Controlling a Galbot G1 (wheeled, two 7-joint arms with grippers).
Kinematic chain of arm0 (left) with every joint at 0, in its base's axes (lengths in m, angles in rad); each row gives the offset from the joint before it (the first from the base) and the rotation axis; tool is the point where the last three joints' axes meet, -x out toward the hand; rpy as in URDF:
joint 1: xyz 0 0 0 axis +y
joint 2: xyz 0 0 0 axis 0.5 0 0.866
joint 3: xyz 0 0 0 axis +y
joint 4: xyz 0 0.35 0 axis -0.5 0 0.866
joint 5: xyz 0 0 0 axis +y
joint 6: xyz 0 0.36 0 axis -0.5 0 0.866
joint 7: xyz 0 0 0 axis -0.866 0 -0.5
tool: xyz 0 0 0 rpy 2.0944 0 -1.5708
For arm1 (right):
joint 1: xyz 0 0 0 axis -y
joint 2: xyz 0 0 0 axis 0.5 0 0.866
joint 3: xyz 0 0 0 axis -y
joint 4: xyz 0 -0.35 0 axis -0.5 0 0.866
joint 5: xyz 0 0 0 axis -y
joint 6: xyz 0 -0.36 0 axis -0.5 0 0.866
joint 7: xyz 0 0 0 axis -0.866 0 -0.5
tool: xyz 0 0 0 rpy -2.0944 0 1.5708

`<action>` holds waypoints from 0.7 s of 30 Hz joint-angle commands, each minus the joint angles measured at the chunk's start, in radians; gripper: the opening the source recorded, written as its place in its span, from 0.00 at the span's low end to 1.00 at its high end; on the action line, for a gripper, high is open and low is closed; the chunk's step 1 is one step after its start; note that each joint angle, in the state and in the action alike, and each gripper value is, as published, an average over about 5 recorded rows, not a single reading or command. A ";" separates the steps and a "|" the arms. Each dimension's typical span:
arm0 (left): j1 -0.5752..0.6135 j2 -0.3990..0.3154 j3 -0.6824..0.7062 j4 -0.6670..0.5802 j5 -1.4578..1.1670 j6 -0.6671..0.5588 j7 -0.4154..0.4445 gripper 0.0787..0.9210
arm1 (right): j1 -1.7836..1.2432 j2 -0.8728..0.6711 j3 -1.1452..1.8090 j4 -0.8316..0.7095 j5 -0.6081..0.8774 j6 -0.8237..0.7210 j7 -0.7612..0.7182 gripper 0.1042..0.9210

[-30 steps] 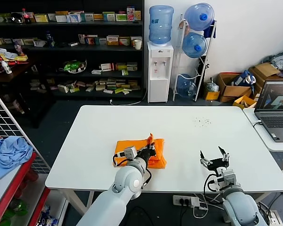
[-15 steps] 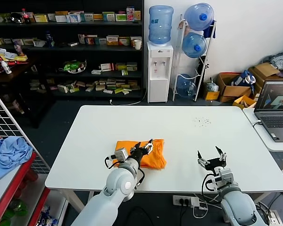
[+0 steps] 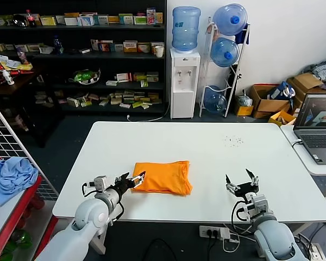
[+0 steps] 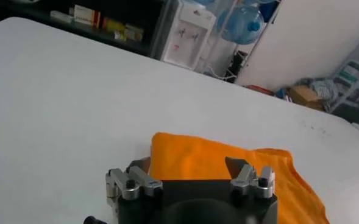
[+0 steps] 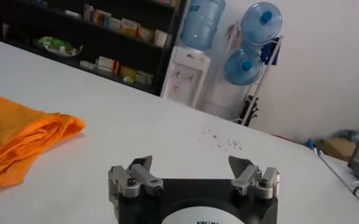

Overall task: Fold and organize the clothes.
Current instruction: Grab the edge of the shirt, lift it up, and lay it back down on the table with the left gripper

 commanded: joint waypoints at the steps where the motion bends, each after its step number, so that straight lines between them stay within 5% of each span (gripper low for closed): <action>1: -0.010 0.091 -0.068 0.081 -0.050 0.074 0.221 0.88 | -0.004 -0.003 0.006 -0.003 0.003 0.004 -0.008 0.88; 21: -0.130 -0.013 0.034 0.240 0.030 0.071 0.252 0.88 | 0.001 -0.005 0.018 -0.001 0.013 -0.007 -0.005 0.88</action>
